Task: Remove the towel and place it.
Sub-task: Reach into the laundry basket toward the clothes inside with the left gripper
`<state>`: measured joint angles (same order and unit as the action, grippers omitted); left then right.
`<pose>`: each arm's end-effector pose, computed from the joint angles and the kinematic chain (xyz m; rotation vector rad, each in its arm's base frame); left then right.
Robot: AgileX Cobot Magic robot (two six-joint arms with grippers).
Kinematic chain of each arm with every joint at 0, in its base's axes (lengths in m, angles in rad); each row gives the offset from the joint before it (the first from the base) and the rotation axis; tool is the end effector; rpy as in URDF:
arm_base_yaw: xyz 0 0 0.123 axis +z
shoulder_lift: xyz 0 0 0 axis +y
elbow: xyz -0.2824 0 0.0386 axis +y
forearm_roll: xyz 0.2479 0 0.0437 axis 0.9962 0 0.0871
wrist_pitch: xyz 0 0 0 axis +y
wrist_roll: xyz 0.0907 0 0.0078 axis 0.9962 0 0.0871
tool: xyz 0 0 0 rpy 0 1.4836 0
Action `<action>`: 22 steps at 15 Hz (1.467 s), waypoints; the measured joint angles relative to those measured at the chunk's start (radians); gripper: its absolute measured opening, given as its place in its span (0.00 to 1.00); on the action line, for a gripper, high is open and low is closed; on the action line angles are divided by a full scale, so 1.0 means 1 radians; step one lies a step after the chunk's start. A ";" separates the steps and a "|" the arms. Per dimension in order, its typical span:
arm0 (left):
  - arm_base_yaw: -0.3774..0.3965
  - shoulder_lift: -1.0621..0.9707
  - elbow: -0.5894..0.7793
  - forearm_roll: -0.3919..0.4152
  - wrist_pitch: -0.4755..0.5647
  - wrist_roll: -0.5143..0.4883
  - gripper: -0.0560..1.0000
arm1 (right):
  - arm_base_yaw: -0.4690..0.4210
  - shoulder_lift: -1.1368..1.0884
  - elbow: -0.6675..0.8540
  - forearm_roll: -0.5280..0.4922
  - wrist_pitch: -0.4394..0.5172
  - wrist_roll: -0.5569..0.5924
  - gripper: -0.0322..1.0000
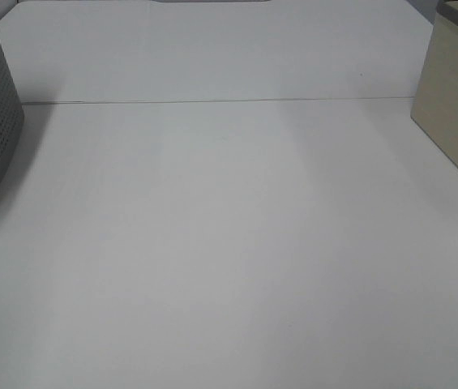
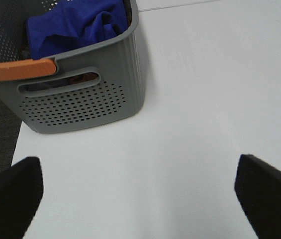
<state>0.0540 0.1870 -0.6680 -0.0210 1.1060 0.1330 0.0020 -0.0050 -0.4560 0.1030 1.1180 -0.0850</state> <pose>0.0074 -0.0013 0.3201 0.0846 2.1079 0.0865 -0.0037 0.0084 0.2608 -0.0989 2.1345 0.0768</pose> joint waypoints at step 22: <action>0.117 1.674 -0.999 0.521 0.033 0.895 0.99 | 0.000 0.000 0.000 0.000 0.000 0.000 0.90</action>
<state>0.1710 1.8610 -1.6670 0.5000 1.1390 1.0280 0.0020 -0.0050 -0.4560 0.1030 1.1180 -0.0850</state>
